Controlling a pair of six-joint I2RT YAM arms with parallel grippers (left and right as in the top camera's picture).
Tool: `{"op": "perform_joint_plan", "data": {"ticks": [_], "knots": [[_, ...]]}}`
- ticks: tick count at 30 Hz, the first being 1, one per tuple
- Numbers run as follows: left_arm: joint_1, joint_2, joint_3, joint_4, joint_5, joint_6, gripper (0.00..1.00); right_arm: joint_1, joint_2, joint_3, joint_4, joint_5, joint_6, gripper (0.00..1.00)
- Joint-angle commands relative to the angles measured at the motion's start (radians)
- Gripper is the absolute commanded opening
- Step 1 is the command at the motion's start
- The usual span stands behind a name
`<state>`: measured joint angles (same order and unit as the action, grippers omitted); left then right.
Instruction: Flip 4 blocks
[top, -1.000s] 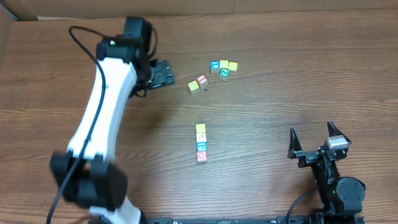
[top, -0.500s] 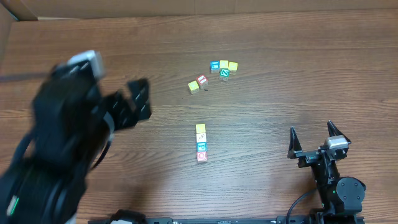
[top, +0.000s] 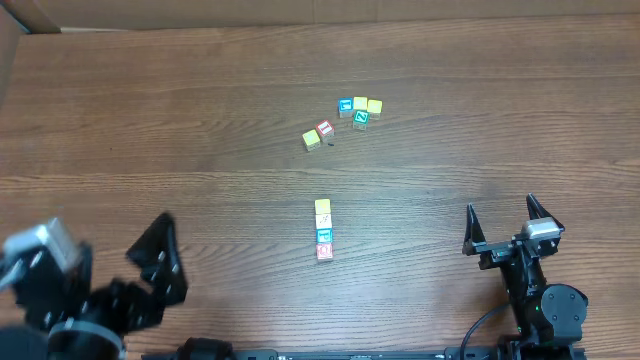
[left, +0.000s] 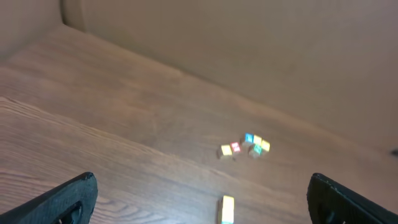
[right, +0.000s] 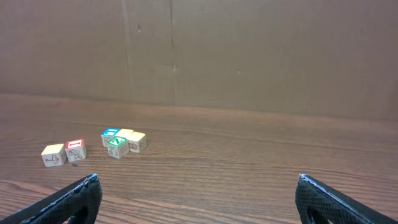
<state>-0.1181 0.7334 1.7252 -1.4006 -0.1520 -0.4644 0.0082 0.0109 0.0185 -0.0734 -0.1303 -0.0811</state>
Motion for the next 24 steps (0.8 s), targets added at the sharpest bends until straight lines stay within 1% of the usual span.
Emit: {"op": "perform_joint_plan", "data": {"ticks": [1,8,15,18,24], "knots": [[0.041,-0.093,-0.049,-0.002,-0.012,0.014,1.00,0.003,-0.008,-0.011,0.003,0.005,0.006,1.00],[0.136,-0.309,-0.211,-0.001,-0.011,0.014,1.00,0.003,-0.008,-0.011,0.003,0.005,0.006,1.00],[0.172,-0.483,-0.388,0.025,-0.007,-0.020,1.00,0.003,-0.008,-0.011,0.003,0.005,0.006,1.00],[0.179,-0.568,-0.484,0.081,-0.008,-0.054,1.00,0.003,-0.008,-0.011,0.003,0.005,0.006,1.00],[0.208,-0.727,-0.683,0.315,0.022,-0.075,1.00,0.003,-0.008,-0.011,0.003,0.005,0.006,1.00]]}}
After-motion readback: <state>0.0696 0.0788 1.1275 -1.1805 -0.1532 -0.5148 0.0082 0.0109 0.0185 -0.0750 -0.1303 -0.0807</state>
